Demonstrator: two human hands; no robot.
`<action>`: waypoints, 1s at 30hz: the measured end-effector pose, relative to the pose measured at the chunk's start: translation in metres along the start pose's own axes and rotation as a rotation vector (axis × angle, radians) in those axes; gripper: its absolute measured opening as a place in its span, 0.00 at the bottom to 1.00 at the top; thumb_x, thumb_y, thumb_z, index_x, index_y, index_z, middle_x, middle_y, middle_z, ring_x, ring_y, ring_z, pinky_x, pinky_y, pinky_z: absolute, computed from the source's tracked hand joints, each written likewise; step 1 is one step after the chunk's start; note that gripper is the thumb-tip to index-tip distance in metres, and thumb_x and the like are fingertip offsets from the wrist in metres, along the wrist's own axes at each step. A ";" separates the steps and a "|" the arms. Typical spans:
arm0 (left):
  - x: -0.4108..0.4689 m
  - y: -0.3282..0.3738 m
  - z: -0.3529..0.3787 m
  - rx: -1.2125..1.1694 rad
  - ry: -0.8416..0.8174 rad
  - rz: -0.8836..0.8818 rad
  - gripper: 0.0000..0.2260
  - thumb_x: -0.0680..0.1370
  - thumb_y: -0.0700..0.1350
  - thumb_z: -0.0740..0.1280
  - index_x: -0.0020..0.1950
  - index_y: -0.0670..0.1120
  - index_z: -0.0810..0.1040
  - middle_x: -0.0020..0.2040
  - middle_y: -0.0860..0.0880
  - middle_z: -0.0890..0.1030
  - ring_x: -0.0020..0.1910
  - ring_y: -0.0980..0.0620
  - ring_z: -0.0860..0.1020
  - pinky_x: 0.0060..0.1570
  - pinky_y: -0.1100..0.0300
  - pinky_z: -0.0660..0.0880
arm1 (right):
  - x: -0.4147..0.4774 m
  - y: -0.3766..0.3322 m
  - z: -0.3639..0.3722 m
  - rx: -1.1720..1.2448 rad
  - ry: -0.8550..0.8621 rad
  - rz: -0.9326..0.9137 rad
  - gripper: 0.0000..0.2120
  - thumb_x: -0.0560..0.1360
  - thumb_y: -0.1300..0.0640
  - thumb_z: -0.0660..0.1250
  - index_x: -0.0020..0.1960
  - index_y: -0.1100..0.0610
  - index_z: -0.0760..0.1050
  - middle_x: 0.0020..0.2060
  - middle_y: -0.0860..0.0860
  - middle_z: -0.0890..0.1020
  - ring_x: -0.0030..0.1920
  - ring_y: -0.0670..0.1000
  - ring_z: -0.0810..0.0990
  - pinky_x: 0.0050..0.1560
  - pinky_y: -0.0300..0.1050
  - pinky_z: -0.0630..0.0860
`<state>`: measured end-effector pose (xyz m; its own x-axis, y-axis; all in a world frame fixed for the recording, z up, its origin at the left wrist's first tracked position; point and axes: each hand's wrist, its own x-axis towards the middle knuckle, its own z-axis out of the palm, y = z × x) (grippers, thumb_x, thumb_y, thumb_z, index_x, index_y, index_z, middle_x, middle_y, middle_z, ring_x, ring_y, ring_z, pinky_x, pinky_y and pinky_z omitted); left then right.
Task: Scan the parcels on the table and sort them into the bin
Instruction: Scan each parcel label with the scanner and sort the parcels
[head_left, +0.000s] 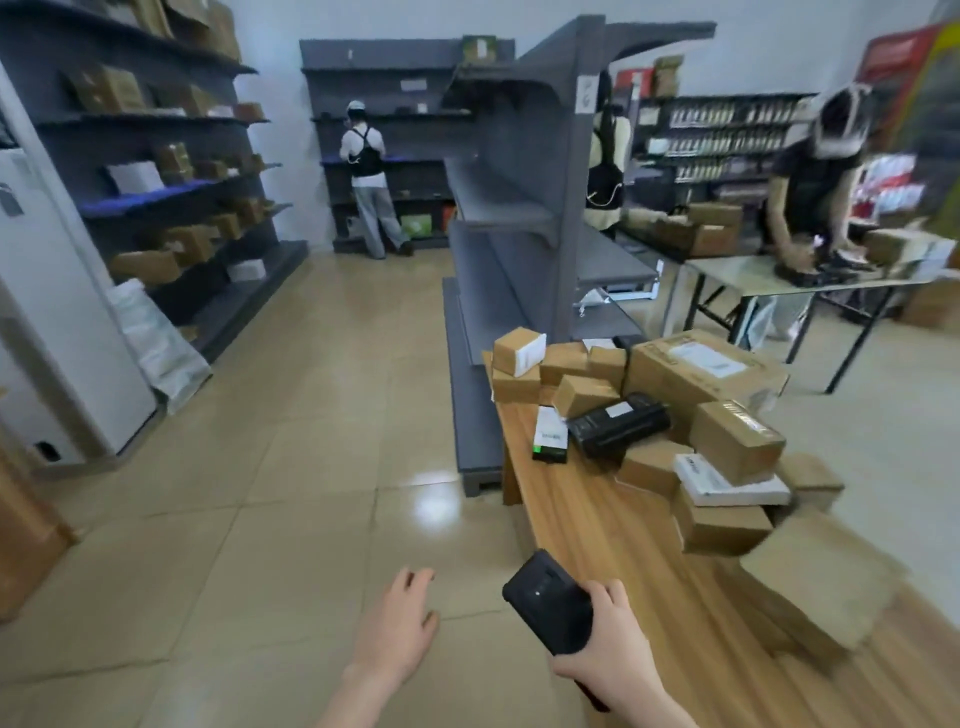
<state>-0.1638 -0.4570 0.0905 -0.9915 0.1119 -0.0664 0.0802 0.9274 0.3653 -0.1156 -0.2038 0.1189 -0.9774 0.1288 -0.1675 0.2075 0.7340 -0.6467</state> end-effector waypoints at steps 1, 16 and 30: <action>0.021 -0.001 -0.002 0.010 -0.008 0.027 0.19 0.79 0.48 0.61 0.70 0.52 0.65 0.64 0.51 0.70 0.59 0.49 0.75 0.53 0.57 0.73 | 0.014 -0.002 -0.001 -0.004 0.018 0.028 0.40 0.55 0.45 0.73 0.65 0.47 0.64 0.52 0.41 0.63 0.50 0.45 0.74 0.49 0.44 0.78; 0.297 -0.017 -0.032 -0.027 -0.063 0.292 0.21 0.79 0.52 0.62 0.71 0.53 0.64 0.65 0.52 0.69 0.62 0.52 0.73 0.59 0.57 0.73 | 0.215 -0.061 -0.010 0.070 0.218 0.276 0.45 0.57 0.44 0.77 0.70 0.49 0.64 0.58 0.43 0.65 0.57 0.44 0.72 0.52 0.40 0.77; 0.515 0.046 -0.043 0.074 0.041 0.312 0.27 0.78 0.57 0.64 0.74 0.52 0.62 0.67 0.50 0.67 0.68 0.51 0.66 0.61 0.59 0.72 | 0.426 -0.058 -0.062 0.021 0.242 0.197 0.44 0.61 0.47 0.77 0.73 0.51 0.62 0.62 0.45 0.66 0.62 0.48 0.72 0.60 0.49 0.75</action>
<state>-0.6755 -0.3717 0.1132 -0.9209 0.3822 0.0762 0.3870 0.8740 0.2937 -0.5462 -0.1504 0.1317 -0.8990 0.4238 -0.1106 0.3920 0.6656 -0.6351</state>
